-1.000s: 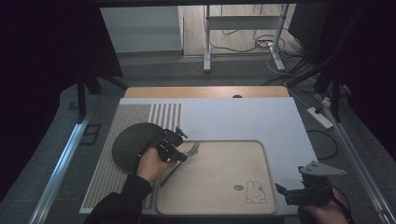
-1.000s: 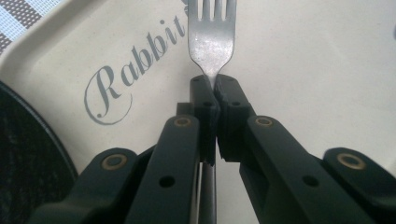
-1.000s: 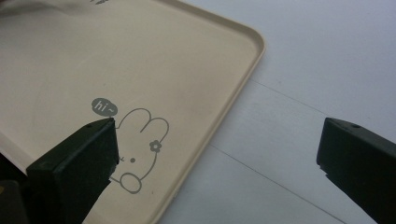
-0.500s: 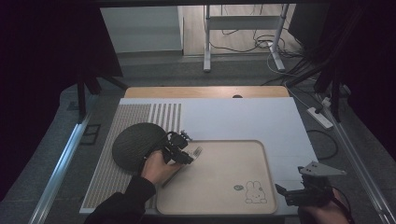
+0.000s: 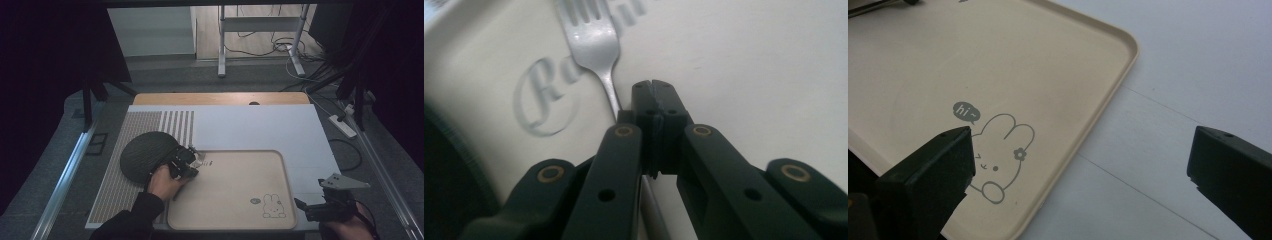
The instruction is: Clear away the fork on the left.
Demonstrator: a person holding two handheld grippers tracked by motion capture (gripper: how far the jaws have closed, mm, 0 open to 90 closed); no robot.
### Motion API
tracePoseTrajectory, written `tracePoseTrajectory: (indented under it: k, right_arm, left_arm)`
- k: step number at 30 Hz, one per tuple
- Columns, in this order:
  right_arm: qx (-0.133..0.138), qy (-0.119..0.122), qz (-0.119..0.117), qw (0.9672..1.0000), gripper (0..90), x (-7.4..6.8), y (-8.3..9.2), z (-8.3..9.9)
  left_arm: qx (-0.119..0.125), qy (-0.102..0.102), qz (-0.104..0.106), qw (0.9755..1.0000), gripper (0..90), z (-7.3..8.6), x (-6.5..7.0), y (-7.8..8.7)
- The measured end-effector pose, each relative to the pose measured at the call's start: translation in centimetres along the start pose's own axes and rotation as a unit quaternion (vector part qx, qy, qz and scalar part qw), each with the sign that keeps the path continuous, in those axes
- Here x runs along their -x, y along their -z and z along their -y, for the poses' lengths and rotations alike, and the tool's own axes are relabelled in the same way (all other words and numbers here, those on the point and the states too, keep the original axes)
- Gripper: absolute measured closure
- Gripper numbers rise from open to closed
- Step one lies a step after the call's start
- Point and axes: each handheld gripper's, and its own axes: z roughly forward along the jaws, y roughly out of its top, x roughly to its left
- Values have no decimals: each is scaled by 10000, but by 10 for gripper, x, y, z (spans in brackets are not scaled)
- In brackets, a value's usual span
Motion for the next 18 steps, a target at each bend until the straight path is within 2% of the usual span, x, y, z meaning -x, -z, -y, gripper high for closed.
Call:
tracePoseTrajectory:
  k: [3, 8, 11, 15, 17, 18]
  right_arm:
    - [-2, 11, -9, 10000, 0, 0, 0, 0]
    - [-17, 25, -9, 10000, 0, 0, 0, 0]
    - [-16, 26, -14, 10000, 0, 0, 0, 0]
    - [-13, 20, -21, 10000, 0, 0, 0, 0]
    - [-6, 15, -29, 10000, 0, 0, 0, 0]
    - [-6, 15, -29, 10000, 0, 0, 0, 0]
  left_arm:
    - [25, 185, -48, 9998, 891, 5, -10, 3]
    - [10, 321, -161, 9994, 891, 11, -19, 6]
    - [46, 408, -156, 9990, 891, 13, -22, 7]
    - [126, 354, -181, 9991, 889, 15, -22, 10]
    - [311, 362, -183, 9987, 820, 16, -22, 13]
    - [382, 354, -192, 9985, 820, 17, -22, 15]
